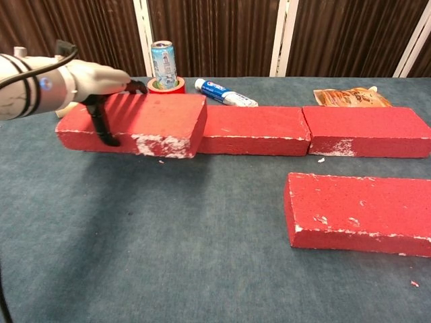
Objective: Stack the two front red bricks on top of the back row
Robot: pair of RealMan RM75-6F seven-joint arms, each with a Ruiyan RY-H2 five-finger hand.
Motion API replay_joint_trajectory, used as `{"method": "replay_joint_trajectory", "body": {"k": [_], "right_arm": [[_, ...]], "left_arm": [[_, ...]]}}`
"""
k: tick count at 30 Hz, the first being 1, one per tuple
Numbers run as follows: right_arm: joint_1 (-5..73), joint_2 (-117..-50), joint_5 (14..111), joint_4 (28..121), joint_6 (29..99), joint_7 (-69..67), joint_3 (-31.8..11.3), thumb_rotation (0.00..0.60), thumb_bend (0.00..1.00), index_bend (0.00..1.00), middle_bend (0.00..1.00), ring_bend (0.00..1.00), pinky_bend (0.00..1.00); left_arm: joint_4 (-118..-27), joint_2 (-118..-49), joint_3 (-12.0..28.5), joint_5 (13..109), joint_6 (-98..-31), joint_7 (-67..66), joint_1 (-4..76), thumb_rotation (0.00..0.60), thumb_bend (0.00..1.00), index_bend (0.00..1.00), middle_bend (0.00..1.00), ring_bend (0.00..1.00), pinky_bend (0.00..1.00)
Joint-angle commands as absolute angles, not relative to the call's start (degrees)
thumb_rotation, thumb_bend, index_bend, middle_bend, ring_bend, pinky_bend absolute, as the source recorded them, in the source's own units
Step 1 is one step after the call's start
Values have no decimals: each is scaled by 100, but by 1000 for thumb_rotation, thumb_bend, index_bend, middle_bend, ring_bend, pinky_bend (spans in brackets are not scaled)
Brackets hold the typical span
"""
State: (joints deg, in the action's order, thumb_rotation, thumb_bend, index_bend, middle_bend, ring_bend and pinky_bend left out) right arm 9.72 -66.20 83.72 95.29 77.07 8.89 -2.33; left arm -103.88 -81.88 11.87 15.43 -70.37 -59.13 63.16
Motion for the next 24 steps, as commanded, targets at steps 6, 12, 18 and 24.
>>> {"method": "replay_joint_trajectory", "body": {"k": [6,12,18,24], "right_arm": [[950,-6604,8364,9536,7760,900,-248,600,0,0,0,0,0],[960,-6629,8326,9511,7724,958,-249,600,0,0,0,0,0],[963,-6637,8295,9506,7720,965,-267,600,0,0,0,0,0],[963,-6664,8267,9491,7710,1030,-267,600,0,0,0,0,0]], "left_arm": [[-10104,-8324,1322,1407,-6847,-5937,6503,600,242,0,233,0,0],[-9523,-8570,1556,659,-6610,-6208,6863,600,242,0,233,0,0],[-8944,-8784,1650,392,-6440,-6232,7013,600,243,0,233,0,0],[-8606,-8957,1702,325,-6303,-6248,7136,600,243,0,233,0,0]]}}
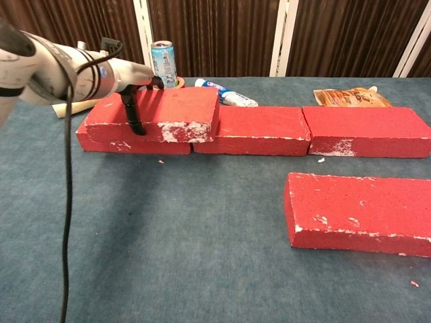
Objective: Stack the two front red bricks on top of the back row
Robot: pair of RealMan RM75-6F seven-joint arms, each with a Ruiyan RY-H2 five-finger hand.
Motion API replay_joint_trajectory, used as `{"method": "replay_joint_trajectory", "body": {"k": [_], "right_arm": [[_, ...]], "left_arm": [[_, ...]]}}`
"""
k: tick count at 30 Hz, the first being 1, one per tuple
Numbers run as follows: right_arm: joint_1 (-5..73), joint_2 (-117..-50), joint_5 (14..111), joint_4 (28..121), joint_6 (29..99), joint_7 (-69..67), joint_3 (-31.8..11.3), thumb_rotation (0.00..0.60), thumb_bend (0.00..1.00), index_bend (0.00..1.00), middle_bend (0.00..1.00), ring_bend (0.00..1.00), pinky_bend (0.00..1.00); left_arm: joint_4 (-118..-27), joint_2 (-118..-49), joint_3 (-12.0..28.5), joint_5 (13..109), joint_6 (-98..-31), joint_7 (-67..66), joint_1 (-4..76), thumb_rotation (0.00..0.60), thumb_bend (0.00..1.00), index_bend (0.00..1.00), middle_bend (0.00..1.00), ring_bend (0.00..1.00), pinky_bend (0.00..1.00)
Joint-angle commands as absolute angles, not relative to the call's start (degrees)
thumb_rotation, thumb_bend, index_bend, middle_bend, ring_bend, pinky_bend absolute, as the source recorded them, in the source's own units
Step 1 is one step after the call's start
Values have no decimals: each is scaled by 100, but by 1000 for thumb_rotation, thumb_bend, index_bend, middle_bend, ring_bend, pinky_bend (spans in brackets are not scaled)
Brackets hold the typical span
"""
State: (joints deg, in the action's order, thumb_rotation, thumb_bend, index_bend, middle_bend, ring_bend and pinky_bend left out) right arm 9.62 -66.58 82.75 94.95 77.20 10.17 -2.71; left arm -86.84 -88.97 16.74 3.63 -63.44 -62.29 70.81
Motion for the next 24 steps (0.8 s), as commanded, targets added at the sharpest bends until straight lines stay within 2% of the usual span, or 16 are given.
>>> {"method": "replay_joint_trajectory", "body": {"k": [1,24], "right_arm": [[963,-6668,8262,9491,7708,1037,-267,600,0,0,0,0,0],[979,-6712,8135,9447,7651,1118,-296,600,0,0,0,0,0]], "left_arm": [[-8566,-8984,1716,301,-6299,-6268,7166,600,243,0,233,0,0],[-7745,-9428,1850,74,-6039,-6511,7489,600,241,0,204,0,0]]}}
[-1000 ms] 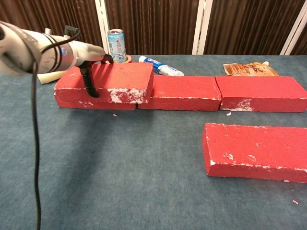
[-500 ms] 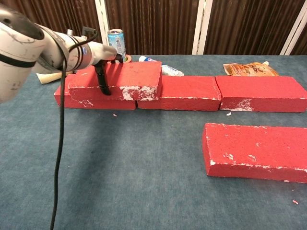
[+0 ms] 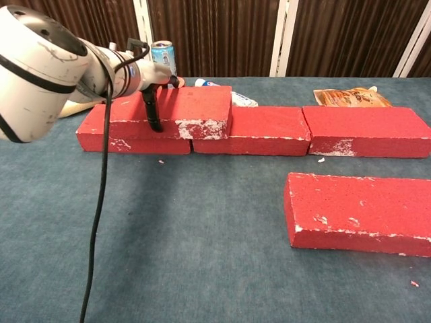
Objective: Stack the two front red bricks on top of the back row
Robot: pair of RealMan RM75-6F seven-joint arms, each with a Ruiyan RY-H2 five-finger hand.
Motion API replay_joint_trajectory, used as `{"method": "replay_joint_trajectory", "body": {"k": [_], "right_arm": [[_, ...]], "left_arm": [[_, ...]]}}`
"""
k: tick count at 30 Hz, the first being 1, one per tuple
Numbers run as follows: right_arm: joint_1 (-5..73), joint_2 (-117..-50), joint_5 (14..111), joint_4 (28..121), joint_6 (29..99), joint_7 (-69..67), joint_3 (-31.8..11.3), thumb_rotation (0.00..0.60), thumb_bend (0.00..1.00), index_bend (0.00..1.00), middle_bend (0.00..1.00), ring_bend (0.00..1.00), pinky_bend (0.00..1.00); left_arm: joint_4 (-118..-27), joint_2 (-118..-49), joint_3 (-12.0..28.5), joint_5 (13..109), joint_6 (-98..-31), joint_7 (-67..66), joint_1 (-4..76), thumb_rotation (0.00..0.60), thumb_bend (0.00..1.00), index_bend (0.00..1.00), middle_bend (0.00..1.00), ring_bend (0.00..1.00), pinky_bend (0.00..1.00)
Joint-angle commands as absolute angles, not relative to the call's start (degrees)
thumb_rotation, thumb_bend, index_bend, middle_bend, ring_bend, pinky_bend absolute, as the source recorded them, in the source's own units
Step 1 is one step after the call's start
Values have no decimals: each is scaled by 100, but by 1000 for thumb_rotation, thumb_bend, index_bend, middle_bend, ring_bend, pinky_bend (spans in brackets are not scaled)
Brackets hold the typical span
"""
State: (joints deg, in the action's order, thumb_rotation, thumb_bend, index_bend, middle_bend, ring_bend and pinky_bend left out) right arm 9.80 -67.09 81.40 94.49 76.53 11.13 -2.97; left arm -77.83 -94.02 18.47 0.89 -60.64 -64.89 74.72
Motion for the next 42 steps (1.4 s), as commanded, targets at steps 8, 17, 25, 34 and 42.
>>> {"method": "replay_joint_trajectory", "body": {"k": [8,17,25,34,42], "right_arm": [[988,-6733,8105,9422,7631,1151,-302,600,0,0,0,0,0],[997,-6739,8085,9405,7611,1145,-305,600,0,0,0,0,0],[1010,-6759,8064,9390,7575,1172,-298,600,0,0,0,0,0],[1011,-6766,8036,9385,7576,1174,-309,600,0,0,0,0,0],[1009,-6754,8053,9393,7586,1152,-304,600,0,0,0,0,0]], "left_arm": [[-7544,-9520,1939,53,-5962,-6528,7566,600,241,0,199,0,0],[-7405,-9558,1951,-28,-5998,-6692,7637,600,241,0,196,0,0],[-7207,-9639,1987,-121,-5948,-6793,7658,600,242,0,188,0,0],[-7238,-9680,2038,-185,-6043,-6910,7683,600,241,0,188,0,0],[-7162,-9782,2135,-223,-6097,-6953,7726,600,240,0,188,0,0]]}}
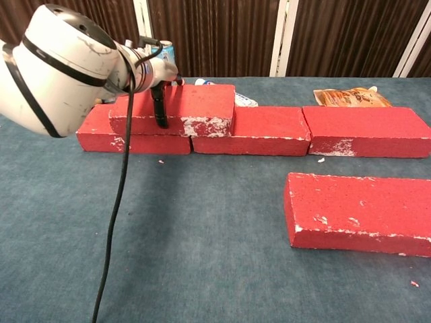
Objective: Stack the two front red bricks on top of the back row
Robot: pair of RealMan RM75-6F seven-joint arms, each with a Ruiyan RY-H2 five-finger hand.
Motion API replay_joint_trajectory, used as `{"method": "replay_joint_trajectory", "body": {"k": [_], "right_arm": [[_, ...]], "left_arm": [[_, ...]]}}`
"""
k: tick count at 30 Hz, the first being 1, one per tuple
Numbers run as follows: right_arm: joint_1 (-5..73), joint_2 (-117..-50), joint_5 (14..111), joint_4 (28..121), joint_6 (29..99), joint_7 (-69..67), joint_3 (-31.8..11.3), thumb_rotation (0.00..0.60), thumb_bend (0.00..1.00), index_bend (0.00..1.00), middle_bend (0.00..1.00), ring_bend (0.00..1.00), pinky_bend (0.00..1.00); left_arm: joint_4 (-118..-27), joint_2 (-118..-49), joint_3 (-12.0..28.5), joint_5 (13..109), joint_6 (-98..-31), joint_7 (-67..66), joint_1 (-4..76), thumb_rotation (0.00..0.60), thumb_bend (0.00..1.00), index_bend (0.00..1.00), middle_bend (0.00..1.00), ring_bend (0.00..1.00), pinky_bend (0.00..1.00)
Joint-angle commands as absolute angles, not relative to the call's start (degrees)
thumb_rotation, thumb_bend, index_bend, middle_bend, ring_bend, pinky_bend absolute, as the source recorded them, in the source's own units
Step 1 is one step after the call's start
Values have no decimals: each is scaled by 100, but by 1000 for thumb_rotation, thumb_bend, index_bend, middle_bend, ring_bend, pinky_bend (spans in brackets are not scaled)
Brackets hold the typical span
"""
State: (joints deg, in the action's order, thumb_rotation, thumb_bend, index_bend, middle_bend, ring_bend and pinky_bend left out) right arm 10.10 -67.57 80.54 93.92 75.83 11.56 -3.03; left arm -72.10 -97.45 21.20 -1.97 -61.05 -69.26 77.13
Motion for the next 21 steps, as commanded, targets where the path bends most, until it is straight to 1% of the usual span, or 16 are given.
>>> {"method": "replay_joint_trajectory", "body": {"k": [1,17,19,21], "right_arm": [[1008,-6751,8051,9393,7589,1147,-306,600,0,0,0,0,0],[1007,-6746,7986,9346,7567,1140,-322,600,0,0,0,0,0],[1012,-6753,7983,9341,7557,1147,-321,600,0,0,0,0,0],[1016,-6759,7988,9337,7552,1152,-318,600,0,0,0,0,0]], "left_arm": [[-7136,-9800,2134,-225,-6091,-6974,7734,600,241,0,188,0,0],[-6632,-10069,2272,-223,-5838,-7050,7810,600,243,0,187,0,0],[-6612,-10072,2284,-242,-5821,-7069,7803,600,241,0,163,0,0],[-6616,-10064,2288,-237,-5816,-7082,7798,600,241,0,111,0,0]]}}
